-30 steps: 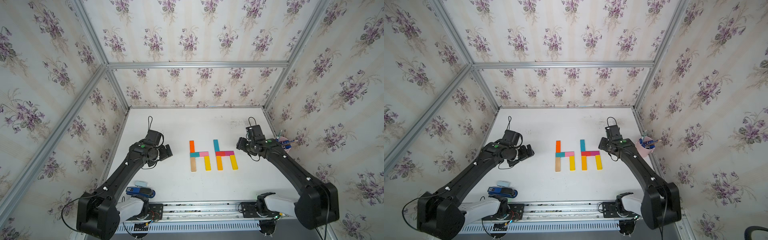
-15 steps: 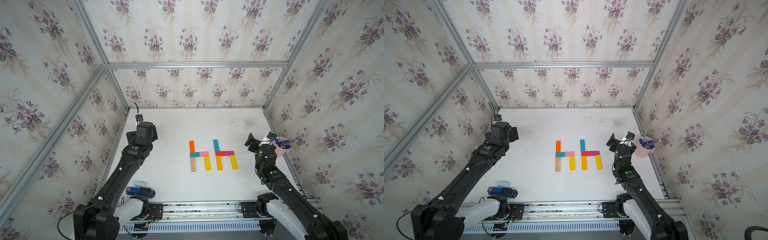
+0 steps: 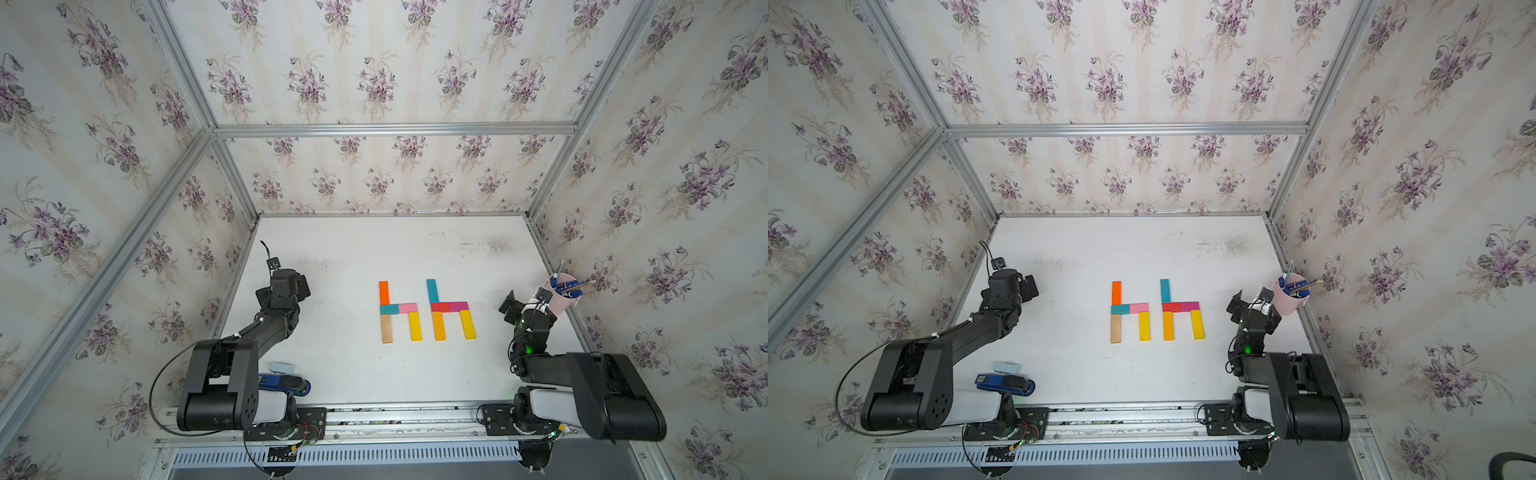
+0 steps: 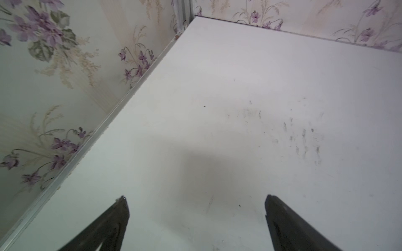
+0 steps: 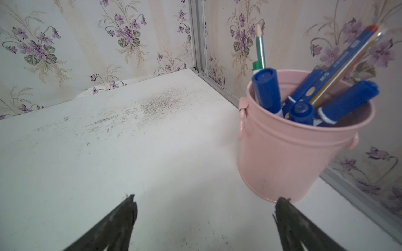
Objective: Assemble the letter h with building blocks
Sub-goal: Reset both arms
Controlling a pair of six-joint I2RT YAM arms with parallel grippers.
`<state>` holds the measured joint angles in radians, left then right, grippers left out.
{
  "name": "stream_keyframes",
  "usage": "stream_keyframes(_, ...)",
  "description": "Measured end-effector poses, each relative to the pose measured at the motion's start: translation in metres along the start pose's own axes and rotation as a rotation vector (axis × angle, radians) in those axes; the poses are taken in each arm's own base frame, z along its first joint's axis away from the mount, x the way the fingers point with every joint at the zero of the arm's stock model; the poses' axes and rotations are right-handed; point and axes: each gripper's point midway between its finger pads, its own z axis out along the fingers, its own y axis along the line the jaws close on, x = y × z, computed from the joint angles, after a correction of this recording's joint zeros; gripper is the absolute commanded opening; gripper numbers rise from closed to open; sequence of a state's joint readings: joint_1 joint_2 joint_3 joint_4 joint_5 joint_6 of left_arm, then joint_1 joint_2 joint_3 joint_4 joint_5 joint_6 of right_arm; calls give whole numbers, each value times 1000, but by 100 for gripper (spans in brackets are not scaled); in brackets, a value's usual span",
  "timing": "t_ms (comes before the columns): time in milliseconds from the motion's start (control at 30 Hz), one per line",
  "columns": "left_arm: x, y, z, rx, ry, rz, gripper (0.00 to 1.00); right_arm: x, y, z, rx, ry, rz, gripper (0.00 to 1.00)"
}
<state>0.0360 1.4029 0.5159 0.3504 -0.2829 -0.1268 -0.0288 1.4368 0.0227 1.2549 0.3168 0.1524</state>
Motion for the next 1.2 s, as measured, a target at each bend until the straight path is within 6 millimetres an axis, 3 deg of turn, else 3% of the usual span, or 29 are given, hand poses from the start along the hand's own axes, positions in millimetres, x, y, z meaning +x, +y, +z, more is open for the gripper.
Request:
stream_keyframes(100, 0, -29, 5, 117, -48, 53, 100, 7, 27, 3, -162, 8, -16, 100)
stream_keyframes(167, 17, -45, 6, 193, -24, 107, 100, -19, 40, 8, -217, -64, -3, 100)
stream_keyframes(233, 16, -50, 6, 219, -37, 120, 100, -43, 57, 17, -281, -132, -8, 100)
stream_keyframes(367, 2, -58, 3, 257, -90, 125, 100, -50, 81, 19, -369, -138, -45, 100)
stream_keyframes(567, -1, -59, 2, 263, -107, 128, 100, -41, 80, 19, -365, -106, -58, 100)
stream_keyframes(1000, -1, -60, 1, 268, -107, 133, 100, -42, 83, 21, -374, -105, -75, 100)
stream_keyframes(1200, -1, -60, 1, 268, -107, 132, 100, -39, 100, 25, -405, -80, -118, 100)
